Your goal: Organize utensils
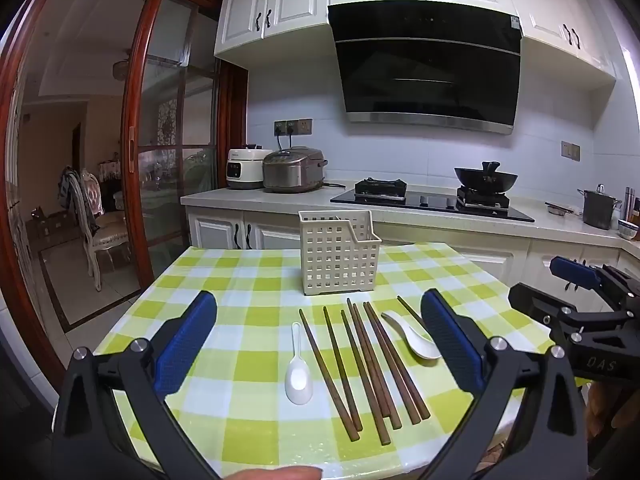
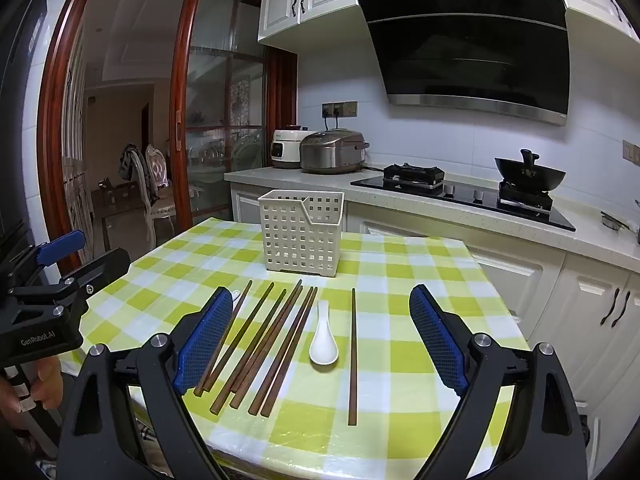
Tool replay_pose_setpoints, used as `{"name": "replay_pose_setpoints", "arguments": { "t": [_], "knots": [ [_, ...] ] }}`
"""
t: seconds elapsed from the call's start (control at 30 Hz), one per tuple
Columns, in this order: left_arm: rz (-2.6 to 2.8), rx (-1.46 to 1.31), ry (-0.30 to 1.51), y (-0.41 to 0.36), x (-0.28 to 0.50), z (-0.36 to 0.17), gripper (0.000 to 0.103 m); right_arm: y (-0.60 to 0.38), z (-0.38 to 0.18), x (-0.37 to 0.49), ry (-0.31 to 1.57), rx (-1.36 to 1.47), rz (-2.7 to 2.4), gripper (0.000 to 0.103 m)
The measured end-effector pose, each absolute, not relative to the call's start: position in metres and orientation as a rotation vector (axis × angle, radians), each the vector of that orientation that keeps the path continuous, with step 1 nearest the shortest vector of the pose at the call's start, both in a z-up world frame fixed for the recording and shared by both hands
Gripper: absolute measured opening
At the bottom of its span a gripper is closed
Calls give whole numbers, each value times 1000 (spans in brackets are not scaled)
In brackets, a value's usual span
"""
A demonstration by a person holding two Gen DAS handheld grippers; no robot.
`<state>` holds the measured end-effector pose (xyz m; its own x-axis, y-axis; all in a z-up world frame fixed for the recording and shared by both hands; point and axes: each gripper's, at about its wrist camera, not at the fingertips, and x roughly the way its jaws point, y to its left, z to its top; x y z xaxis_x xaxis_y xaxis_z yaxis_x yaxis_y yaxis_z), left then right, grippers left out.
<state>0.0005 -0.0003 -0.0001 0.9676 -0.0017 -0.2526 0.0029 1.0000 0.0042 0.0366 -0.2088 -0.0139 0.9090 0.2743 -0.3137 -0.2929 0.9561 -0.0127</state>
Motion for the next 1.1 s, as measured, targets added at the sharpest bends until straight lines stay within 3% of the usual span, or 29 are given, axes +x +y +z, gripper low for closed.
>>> {"name": "replay_pose_setpoints", "arguments": {
  "t": [1.1],
  "knots": [
    [-15, 32, 264, -3, 3, -11, 99, -211, -10, 30, 292, -41, 308, 85]
  ]
}}
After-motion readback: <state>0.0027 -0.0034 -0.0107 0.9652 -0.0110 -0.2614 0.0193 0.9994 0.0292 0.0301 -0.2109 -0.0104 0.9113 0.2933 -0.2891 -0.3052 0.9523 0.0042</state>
